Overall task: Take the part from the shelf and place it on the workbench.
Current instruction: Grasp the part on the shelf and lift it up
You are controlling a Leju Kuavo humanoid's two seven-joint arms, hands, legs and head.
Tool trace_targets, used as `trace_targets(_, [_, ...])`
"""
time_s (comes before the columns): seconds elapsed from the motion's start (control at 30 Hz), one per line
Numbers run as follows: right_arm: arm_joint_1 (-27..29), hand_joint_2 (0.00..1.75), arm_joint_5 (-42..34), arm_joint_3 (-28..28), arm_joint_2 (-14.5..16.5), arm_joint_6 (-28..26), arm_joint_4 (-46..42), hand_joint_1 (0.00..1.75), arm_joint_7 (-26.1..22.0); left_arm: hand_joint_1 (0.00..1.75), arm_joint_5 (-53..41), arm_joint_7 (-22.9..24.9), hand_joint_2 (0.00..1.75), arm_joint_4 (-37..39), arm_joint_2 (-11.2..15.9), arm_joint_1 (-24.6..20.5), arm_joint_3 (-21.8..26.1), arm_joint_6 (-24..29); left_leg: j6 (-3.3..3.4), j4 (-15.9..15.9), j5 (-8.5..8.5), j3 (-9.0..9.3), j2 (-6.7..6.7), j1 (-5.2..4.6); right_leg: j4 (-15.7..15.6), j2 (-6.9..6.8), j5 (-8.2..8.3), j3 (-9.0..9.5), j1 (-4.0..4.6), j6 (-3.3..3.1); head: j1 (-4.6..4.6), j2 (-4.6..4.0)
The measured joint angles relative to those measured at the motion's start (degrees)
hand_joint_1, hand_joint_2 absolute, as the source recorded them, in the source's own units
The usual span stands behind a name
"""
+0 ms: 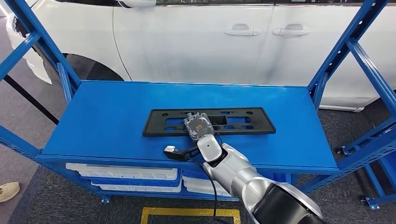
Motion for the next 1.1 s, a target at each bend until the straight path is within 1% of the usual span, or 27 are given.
trace_targets(0.03, [-0.1,1.75,0.0,-0.3,-0.1,0.2,0.0,1.71,0.1,0.0,0.0,0.0,0.0,0.0,0.1,0.0,0.0,0.0,-0.24,2.6,-1.6,-1.16,0.02,0.07,-0.3,-0.06,0.21,0.1,-0.19,-0.21,-0.01,0.0])
trace_targets(0.1, [-0.1,1.75,-0.1,-0.8,-0.3,0.3,0.1,1.73,0.1,0.0,0.0,0.0,0.0,0.0,0.2,0.0,0.0,0.0,-0.75,10.6,-5.5,-4.69,0.05,0.29,-0.3,-0.09,0.29,-0.03,-0.15,-0.37,-0.02,0.0])
trace_targets(0.13, [-0.1,1.75,-0.1,-1.0,-0.3,0.3,0.1,1.74,0.1,0.0,0.0,0.0,0.0,0.0,0.3,0.0,0.0,0.0,-0.99,13.9,-6.61,-6.18,0.06,0.39,-0.3,-0.09,0.28,-0.06,-0.15,-0.36,-0.01,0.0])
trace_targets(0.17, [-0.1,1.75,-0.1,-1.2,-0.4,0.3,0.2,1.75,0.1,0.0,0.0,0.0,0.0,0.0,0.3,0.0,0.0,0.0,-1.18,15.2,-6.59,-6.75,0.07,0.49,-0.2,-0.08,0.25,-0.05,-0.17,-0.32,-0.01,0.0])
trace_targets(0.2, [-0.2,1.75,-0.1,-1.4,-0.4,0.3,0.2,1.75,0.0,0.0,0.0,0.0,0.0,0.0,0.3,0.0,0.0,0.0,-1.31,14.0,-5.4,-6.12,0.09,0.62,-0.1,-0.08,0.19,0.0,-0.22,-0.23,-0.01,0.0])
trace_targets(0.27, [-0.4,1.75,-0.1,-1.7,-0.4,0.5,0.2,1.75,-0.2,0.0,0.1,-0.1,0.0,0.0,0.4,0.0,0.0,0.0,-1.47,6.2,-1.53,-2.28,0.17,0.93,0.3,-0.07,-0.09,0.1,-0.34,0.18,-0.02,0.0])
trace_targets(0.3, [-0.6,1.75,0.0,-1.9,-0.4,0.7,0.2,1.75,-0.4,0.0,0.1,-0.3,0.0,0.0,0.4,0.0,0.0,0.0,-1.29,2.3,-0.22,-0.37,0.15,0.91,0.6,-0.01,-0.29,0.05,-0.29,0.48,-0.01,0.0])
trace_targets(0.33, [-0.8,1.75,0.0,-2.1,-0.4,0.8,0.2,1.75,-0.6,0.0,0.2,-0.7,0.0,0.0,0.4,0.0,0.0,-0.1,-1.0,-0.2,0.39,0.86,0.12,0.85,0.8,0.05,-0.43,-0.04,-0.22,0.8,-0.01,0.0])
trace_targets(0.37, [-0.9,1.75,0.0,-2.4,-0.4,1.0,0.2,1.75,-0.8,0.0,0.2,-1.3,0.0,0.0,0.4,0.0,0.0,-0.3,-0.62,-1.2,0.36,1.37,0.07,0.71,0.9,0.12,-0.5,-0.12,-0.13,1.12,-0.01,0.0])
trace_targets(0.43, [-1.1,1.75,0.1,-2.9,-0.4,1.1,0.2,1.75,-1.0,0.0,0.2,-2.5,0.0,0.0,0.4,0.0,0.0,-0.8,0.21,-1.3,0.34,1.39,0.03,0.55,0.9,0.22,-0.46,-0.15,-0.06,1.79,0.0,0.0])
trace_targets(0.47, [-1.2,1.75,0.1,-3.1,-0.4,1.1,0.2,1.75,-1.1,0.0,0.2,-2.9,0.0,0.0,0.4,0.0,0.0,-1.0,0.59,-1.4,0.47,1.42,0.08,0.61,1.1,0.24,-0.69,-0.2,-0.12,2.1,0.0,0.0])
trace_targets(0.5, [-1.3,1.75,0.1,-3.3,-0.4,1.2,0.2,1.75,-1.1,0.0,0.2,-3.1,0.0,0.0,0.4,0.0,0.0,-1.1,1.0,-1.5,0.62,1.42,0.15,0.7,2.2,0.24,-1.51,-0.66,-0.17,2.37,0.0,0.0])
trace_targets(0.53, [-1.3,1.75,0.1,-3.5,-0.4,1.2,0.2,1.75,-1.1,0.0,0.2,-3.2,0.0,0.0,0.4,0.0,0.0,-1.1,1.33,-1.7,0.77,1.39,0.23,0.8,4.5,0.23,-2.97,-1.7,-0.22,2.59,0.0,0.0])
trace_targets(0.6, [-1.2,1.75,0.1,-3.7,-0.5,1.3,0.3,1.75,-1.1,0.0,0.2,-3.3,0.0,0.0,0.4,0.0,0.0,-1.1,1.68,-1.7,0.86,1.11,0.37,0.72,12.4,0.2,-6.99,-5.52,-0.27,2.87,0.01,0.0])
trace_targets(0.63, [-1.2,1.75,0.1,-3.9,-0.6,1.3,0.4,1.75,-1.1,0.0,0.2,-3.3,0.0,0.0,0.4,0.0,0.0,-1.1,1.71,-1.7,0.88,1.01,0.39,0.67,16.1,0.19,-8.33,-7.37,-0.29,2.95,0.01,0.0])
trace_targets(0.67, [-1.2,1.75,0.1,-3.9,-0.6,1.3,0.4,1.75,-1.2,0.0,0.2,-3.3,0.0,0.0,0.4,0.0,0.0,-1.1,1.72,-1.6,0.89,0.97,0.39,0.63,18.2,0.18,-8.6,-8.41,-0.29,2.96,0.01,0.0])
trace_targets(0.7, [-1.2,1.75,0.1,-4.0,-0.6,1.3,0.4,1.75,-1.2,0.0,0.2,-3.3,0.0,0.0,0.4,0.1,0.0,-1.1,1.71,-1.6,0.89,1.01,0.36,0.61,17.8,0.18,-7.66,-8.23,-0.29,2.89,0.01,0.0])
trace_targets(0.73, [-1.2,1.75,0.1,-4.1,-0.7,1.3,0.4,1.75,-1.2,0.0,0.2,-3.3,0.0,0.0,0.4,0.1,0.0,-1.1,1.67,-1.6,0.87,1.12,0.32,0.6,14.9,0.17,-5.76,-6.84,-0.29,2.73,0.01,0.0])
trace_targets(0.77, [-1.2,1.75,0.1,-4.1,-0.7,1.3,0.4,1.75,-1.2,0.0,0.1,-3.3,0.0,0.0,0.4,0.0,0.0,-1.1,1.6,-1.6,0.84,1.24,0.25,0.59,10.6,0.17,-3.52,-4.69,-0.27,2.47,0.01,0.0])
trace_targets(0.8, [-1.2,1.75,0.1,-4.2,-0.7,1.2,0.4,1.75,-1.4,0.0,0.1,-3.5,0.0,0.0,0.3,0.0,0.0,-1.1,1.42,-1.5,0.78,1.29,0.17,0.48,6.4,0.18,-1.89,-2.67,-0.17,2.18,0.01,0.0])
trace_targets(0.83, [-1.3,1.75,0.2,-4.2,-0.7,1.2,0.4,1.75,-1.5,0.0,0.1,-3.7,0.0,0.0,0.3,0.0,0.0,-1.1,1.17,-1.5,0.76,1.27,0.09,0.38,3.2,0.17,-0.83,-1.23,-0.07,1.9,0.01,0.0])
trace_targets(0.87, [-1.3,1.75,0.3,-4.3,-0.6,1.2,0.4,1.75,-1.7,0.0,0.0,-4.1,0.0,0.0,0.3,0.0,-0.1,-1.1,0.86,-1.4,0.75,1.22,0.02,0.29,1.5,0.18,-0.47,-0.54,0.06,1.64,0.0,0.0])
trace_targets(0.9, [-1.3,1.75,0.4,-4.5,-0.6,1.1,0.4,1.75,-2.0,0.0,0.0,-4.4,0.0,0.0,0.3,0.0,-0.1,-1.1,0.48,-1.5,0.79,1.19,-0.02,0.26,1.1,0.19,-0.58,-0.48,0.25,1.41,0.0,0.0])
trace_targets(0.97, [-1.4,1.75,0.6,-4.7,-0.5,1.1,0.4,1.75,-2.4,0.0,0.0,-5.0,0.0,0.0,0.3,0.0,-0.1,-1.2,-0.19,-1.5,0.75,1.21,-0.05,0.41,0.8,0.12,-0.29,-0.38,0.19,0.79,0.0,0.0])
trace_targets(1.0, [-1.4,1.75,0.6,-4.8,-0.4,1.0,0.4,1.75,-2.5,0.0,0.0,-5.2,0.0,0.0,0.3,0.0,-0.2,-1.2,-0.45,-0.8,0.17,0.91,-0.02,0.48,0.5,0.04,-0.1,-0.25,0.07,0.46,0.0,0.0])
trace_targets(1.03, [-1.4,1.75,0.6,-4.9,-0.3,1.0,0.4,1.75,-2.7,0.0,0.0,-5.4,0.0,0.0,0.3,0.0,-0.2,-1.2,-0.66,1.1,-1.04,0.08,0.0,0.53,0.2,-0.07,0.1,-0.15,-0.11,0.13,-0.01,0.0])
trace_targets(1.1, [-1.4,1.75,0.7,-5.2,-0.2,1.0,0.4,1.75,-3.0,0.0,0.0,-5.7,0.0,0.0,0.4,0.0,-0.3,-1.3,-1.01,7.9,-4.7,-3.02,0.04,0.64,0.0,-0.22,0.26,-0.16,-0.15,-0.24,-0.02,0.0])
